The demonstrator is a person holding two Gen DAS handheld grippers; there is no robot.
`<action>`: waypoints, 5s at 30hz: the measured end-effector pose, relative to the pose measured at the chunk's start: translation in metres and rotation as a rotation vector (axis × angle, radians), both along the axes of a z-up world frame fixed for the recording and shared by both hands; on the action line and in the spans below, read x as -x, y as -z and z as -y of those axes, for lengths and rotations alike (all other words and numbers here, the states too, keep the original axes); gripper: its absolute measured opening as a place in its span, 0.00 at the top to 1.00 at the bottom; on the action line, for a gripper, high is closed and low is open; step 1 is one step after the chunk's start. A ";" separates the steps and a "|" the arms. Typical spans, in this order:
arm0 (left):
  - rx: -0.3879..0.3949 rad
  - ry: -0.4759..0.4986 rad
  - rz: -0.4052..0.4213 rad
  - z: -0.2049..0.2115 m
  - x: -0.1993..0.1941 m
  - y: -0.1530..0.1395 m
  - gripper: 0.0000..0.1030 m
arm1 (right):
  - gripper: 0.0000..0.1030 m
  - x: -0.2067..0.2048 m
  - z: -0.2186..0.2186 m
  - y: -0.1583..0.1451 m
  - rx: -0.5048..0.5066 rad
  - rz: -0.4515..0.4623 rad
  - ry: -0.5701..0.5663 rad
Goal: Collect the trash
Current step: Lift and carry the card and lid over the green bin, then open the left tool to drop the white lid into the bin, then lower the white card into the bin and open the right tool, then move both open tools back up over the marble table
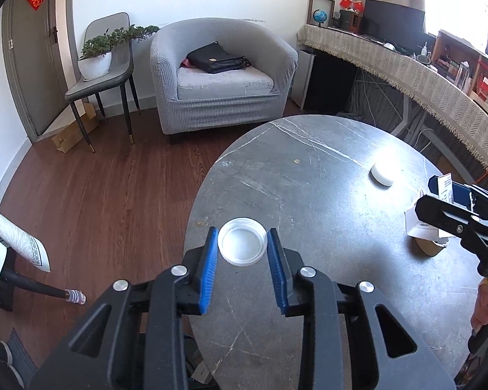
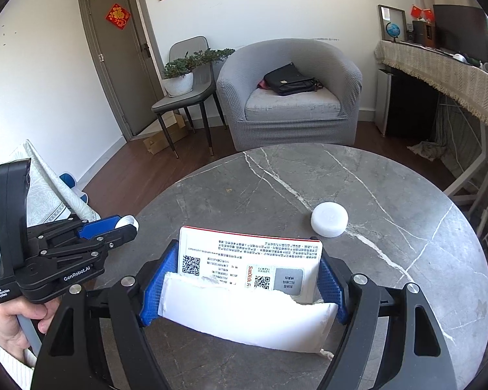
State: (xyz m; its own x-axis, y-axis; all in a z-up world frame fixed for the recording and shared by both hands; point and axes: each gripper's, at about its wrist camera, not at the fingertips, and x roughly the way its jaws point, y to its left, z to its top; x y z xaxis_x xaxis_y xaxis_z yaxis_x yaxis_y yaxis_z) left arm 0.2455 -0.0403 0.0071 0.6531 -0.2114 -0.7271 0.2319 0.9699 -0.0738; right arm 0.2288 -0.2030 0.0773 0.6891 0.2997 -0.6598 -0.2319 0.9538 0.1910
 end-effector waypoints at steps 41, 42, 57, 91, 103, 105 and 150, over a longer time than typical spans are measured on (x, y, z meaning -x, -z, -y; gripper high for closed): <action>-0.031 -0.218 -0.419 -0.195 0.102 0.155 0.68 | 0.24 0.008 -0.236 0.017 -0.018 -0.081 -0.424; -0.039 -0.217 -0.435 -0.198 0.103 0.161 0.68 | 0.24 0.008 -0.241 0.019 -0.015 -0.086 -0.430; -0.045 -0.238 -0.622 -0.231 0.111 0.234 0.64 | 0.24 0.006 -0.299 0.044 0.019 -0.149 -0.494; 0.136 -0.314 -0.102 -0.274 0.133 0.049 0.75 | 0.24 0.034 -0.333 0.159 0.269 -0.393 -0.602; 0.167 -0.267 0.015 -0.254 0.135 0.000 0.75 | 0.24 0.062 -0.348 0.216 0.412 -0.512 -0.703; 0.159 -0.266 0.023 -0.251 0.134 -0.003 0.75 | 0.24 0.065 -0.346 0.222 0.434 -0.521 -0.706; 0.152 -0.196 0.161 -0.158 0.123 -0.053 0.56 | 0.42 0.059 -0.215 0.023 0.161 -0.066 -0.523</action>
